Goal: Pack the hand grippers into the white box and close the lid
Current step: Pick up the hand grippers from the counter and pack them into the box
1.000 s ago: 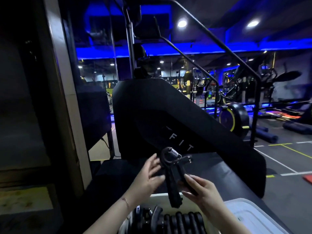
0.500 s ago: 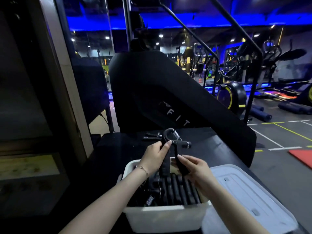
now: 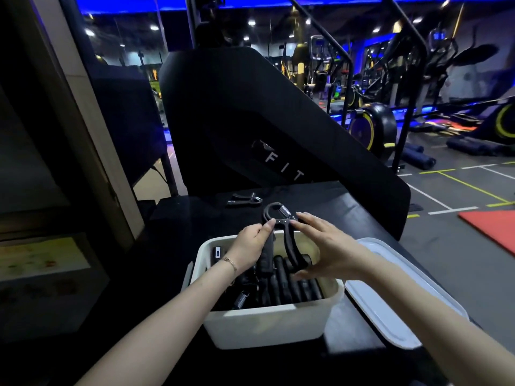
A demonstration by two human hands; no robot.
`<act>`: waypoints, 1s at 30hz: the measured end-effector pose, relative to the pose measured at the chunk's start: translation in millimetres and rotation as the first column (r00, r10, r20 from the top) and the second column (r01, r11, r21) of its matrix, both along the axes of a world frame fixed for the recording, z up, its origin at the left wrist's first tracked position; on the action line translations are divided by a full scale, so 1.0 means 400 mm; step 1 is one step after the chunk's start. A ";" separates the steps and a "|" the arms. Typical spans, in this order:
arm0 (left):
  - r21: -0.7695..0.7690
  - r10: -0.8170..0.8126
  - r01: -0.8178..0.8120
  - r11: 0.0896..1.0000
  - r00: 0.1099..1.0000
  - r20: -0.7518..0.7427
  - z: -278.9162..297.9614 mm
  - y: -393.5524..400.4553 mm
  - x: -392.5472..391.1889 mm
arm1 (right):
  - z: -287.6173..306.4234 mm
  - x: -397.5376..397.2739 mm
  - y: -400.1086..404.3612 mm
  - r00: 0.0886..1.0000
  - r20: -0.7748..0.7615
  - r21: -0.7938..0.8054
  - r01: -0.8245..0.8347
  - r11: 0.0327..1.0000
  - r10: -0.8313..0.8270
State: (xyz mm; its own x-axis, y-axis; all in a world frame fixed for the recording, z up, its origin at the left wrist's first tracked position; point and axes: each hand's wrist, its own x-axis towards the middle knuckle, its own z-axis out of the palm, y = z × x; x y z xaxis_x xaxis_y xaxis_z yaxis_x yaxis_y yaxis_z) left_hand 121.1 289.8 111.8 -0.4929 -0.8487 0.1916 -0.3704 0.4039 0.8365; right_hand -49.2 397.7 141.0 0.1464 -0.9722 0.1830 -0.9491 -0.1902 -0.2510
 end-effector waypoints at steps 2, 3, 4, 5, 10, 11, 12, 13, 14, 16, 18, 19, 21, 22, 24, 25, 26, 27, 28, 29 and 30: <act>0.015 -0.023 0.022 1.000 0.999 0.024 -0.012 -0.001 -0.006 | 0.013 0.005 0.001 0.995 -0.087 0.065 0.044 0.997 -0.038; 0.015 -0.040 0.039 0.999 0.998 0.038 -0.016 0.000 -0.010 | 0.019 0.008 0.001 0.991 -0.132 0.089 0.049 0.995 -0.037; 0.010 -0.056 0.055 0.998 0.997 0.053 -0.017 0.003 -0.015 | 0.022 0.009 0.001 0.985 -0.171 0.114 0.052 0.992 -0.032; -0.001 -0.068 0.068 0.998 0.995 0.071 -0.017 0.004 -0.019 | 0.023 0.008 -0.002 0.979 -0.200 0.131 0.052 0.990 -0.025; 0.024 -0.111 0.109 0.994 0.982 0.155 -0.004 -0.016 -0.023 | 0.006 -0.006 -0.022 0.983 -0.180 0.180 0.062 0.982 -0.029; 0.034 -0.117 0.113 0.993 0.978 0.172 0.002 -0.026 -0.018 | 0.003 -0.010 -0.025 0.988 -0.155 0.197 0.053 0.979 -0.022; 0.034 -0.117 0.113 0.993 0.976 0.184 0.008 -0.038 -0.013 | -0.001 -0.015 -0.030 0.991 -0.135 0.217 0.045 0.975 -0.015; 0.028 -0.108 0.105 0.994 0.976 0.186 0.016 -0.052 -0.008 | -0.005 -0.020 -0.035 0.992 -0.124 0.236 0.036 0.971 -0.007; 0.023 -0.092 0.090 0.996 0.979 0.180 0.025 -0.068 -0.002 | -0.010 -0.024 -0.039 0.993 -0.122 0.262 0.034 0.964 -0.001; -0.002 -0.047 0.048 0.999 0.987 0.154 0.040 -0.108 0.012 | -0.018 -0.028 -0.046 0.991 -0.136 0.312 0.030 0.950 0.014; -0.040 0.006 0.000 0.999 0.989 0.149 0.049 -0.152 0.026 | -0.026 -0.026 -0.054 0.982 -0.183 0.351 0.030 0.936 0.038; -0.050 0.025 -0.018 0.999 0.988 0.150 0.051 -0.174 0.030 | -0.031 -0.025 -0.059 0.976 -0.209 0.358 0.022 0.934 0.057; -0.045 0.049 -0.042 0.998 0.986 0.160 0.049 -0.217 0.031 | -0.043 -0.023 -0.071 0.962 -0.250 0.376 -0.010 0.927 0.111; -0.036 0.056 -0.051 0.998 0.984 0.170 0.045 -0.239 0.030 | -0.047 -0.022 -0.081 0.956 -0.263 0.387 -0.022 0.922 0.134; -0.019 0.055 -0.052 0.998 0.978 0.202 0.035 -0.286 0.025 | -0.047 -0.019 -0.096 0.950 -0.267 0.424 -0.033 0.905 0.160; -0.016 0.052 -0.049 0.999 0.974 0.220 0.030 -0.309 0.020 | -0.045 -0.017 -0.104 0.948 -0.264 0.450 -0.041 0.892 0.177; -0.016 0.049 -0.046 0.999 0.969 0.241 0.024 -0.333 0.015 | -0.044 -0.017 -0.112 0.945 -0.264 0.472 -0.049 0.880 0.194; -0.018 0.046 -0.042 0.999 0.963 0.265 0.019 -0.356 0.010 | -0.042 -0.016 -0.117 0.941 -0.268 0.487 -0.052 0.872 0.206; -0.021 0.043 -0.038 0.999 0.956 0.290 0.014 -0.379 0.003 | -0.038 -0.014 -0.120 0.939 -0.274 0.499 -0.047 0.865 0.209; -0.025 0.042 -0.036 0.999 0.948 0.315 0.009 -0.403 -0.004 | -0.034 -0.012 -0.123 0.937 -0.283 0.507 -0.037 0.861 0.207; -0.027 0.041 -0.033 0.999 0.938 0.345 0.003 -0.429 -0.010 | -0.031 -0.011 -0.125 0.933 -0.292 0.522 -0.028 0.852 0.209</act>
State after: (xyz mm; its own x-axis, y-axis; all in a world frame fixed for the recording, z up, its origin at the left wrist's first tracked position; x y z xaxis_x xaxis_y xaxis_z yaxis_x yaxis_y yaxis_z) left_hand 117.1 118.0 113.0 -0.5003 -0.8652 0.0330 -0.6497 0.4003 0.6462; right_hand -53.5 347.7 128.4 0.2291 -0.8856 -0.4039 -0.9704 -0.2403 -0.0237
